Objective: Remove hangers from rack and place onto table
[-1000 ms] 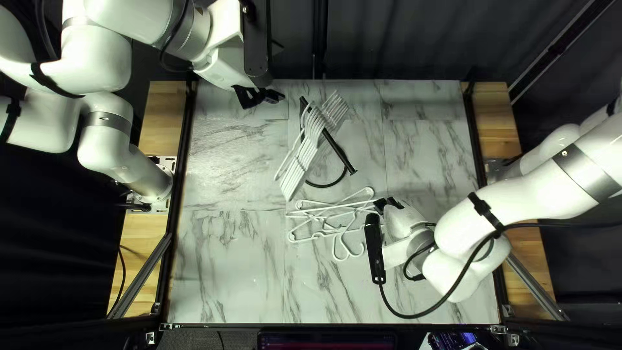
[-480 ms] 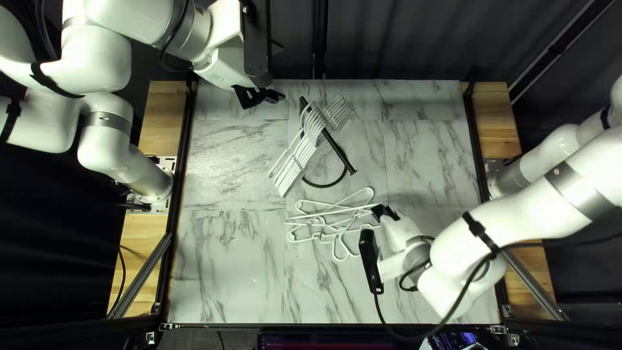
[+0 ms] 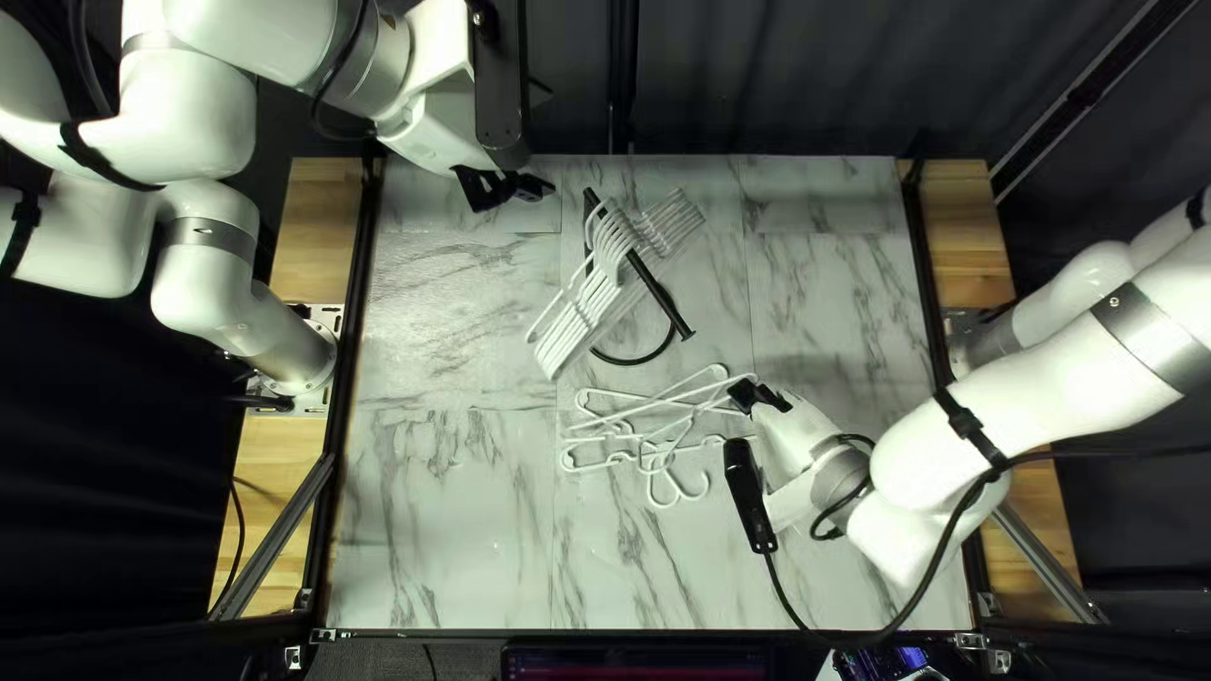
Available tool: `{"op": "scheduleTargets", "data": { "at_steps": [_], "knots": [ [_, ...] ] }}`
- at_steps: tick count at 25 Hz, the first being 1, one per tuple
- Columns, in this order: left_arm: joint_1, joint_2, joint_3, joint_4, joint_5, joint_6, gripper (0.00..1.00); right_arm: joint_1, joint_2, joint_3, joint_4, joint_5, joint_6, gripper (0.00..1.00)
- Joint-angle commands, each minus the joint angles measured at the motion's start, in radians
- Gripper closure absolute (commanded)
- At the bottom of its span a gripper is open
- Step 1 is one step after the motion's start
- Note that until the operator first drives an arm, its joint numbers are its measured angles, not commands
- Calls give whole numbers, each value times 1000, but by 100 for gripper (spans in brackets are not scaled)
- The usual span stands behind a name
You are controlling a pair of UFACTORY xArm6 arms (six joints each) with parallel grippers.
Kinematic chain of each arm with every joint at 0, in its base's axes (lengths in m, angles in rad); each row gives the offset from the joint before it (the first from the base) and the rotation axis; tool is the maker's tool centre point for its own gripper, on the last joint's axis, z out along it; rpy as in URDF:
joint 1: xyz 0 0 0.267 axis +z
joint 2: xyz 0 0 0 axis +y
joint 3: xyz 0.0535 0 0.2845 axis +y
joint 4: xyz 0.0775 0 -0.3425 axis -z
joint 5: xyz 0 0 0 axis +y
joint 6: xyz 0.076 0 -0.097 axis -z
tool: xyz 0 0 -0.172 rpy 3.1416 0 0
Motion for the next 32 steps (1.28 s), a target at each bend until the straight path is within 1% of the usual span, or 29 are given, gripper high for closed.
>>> {"op": "scheduleTargets", "data": {
  "at_steps": [1, 7, 10, 12, 15, 18, 22, 26, 28, 32],
  "knots": [
    [0, 0, 0, 0, 0, 0, 0, 0, 1, -1, 1, 2, 0, 100],
    [0, 0, 0, 0, 0, 0, 0, -1, 3, -13, 6, 20, 7, 100],
    [0, 0, 0, 0, 0, 0, 0, 8, 43, -51, -15, 83, 59, 100],
    [0, 0, 0, 0, 0, 0, 0, 8, 58, -54, -46, 109, 89, 100],
    [0, 0, 0, 0, 0, 0, 0, 10, 84, -46, -91, 131, 121, 100],
    [0, 0, 0, 0, 0, 0, 0, 15, 98, -26, -118, 125, 148, 100],
    [0, 0, 0, 0, 0, 0, 0, 30, 67, 38, -172, 96, 192, 100],
    [0, 0, 0, 0, 0, 0, 0, 39, 57, 50, -189, 104, 197, 100],
    [0, 0, 0, 0, 0, 0, 0, 44, 72, 36, -167, 156, 195, 100],
    [0, 0, 0, 0, 0, 0, 0, 44, 72, 36, -167, 156, 195, 100]
  ]
}}
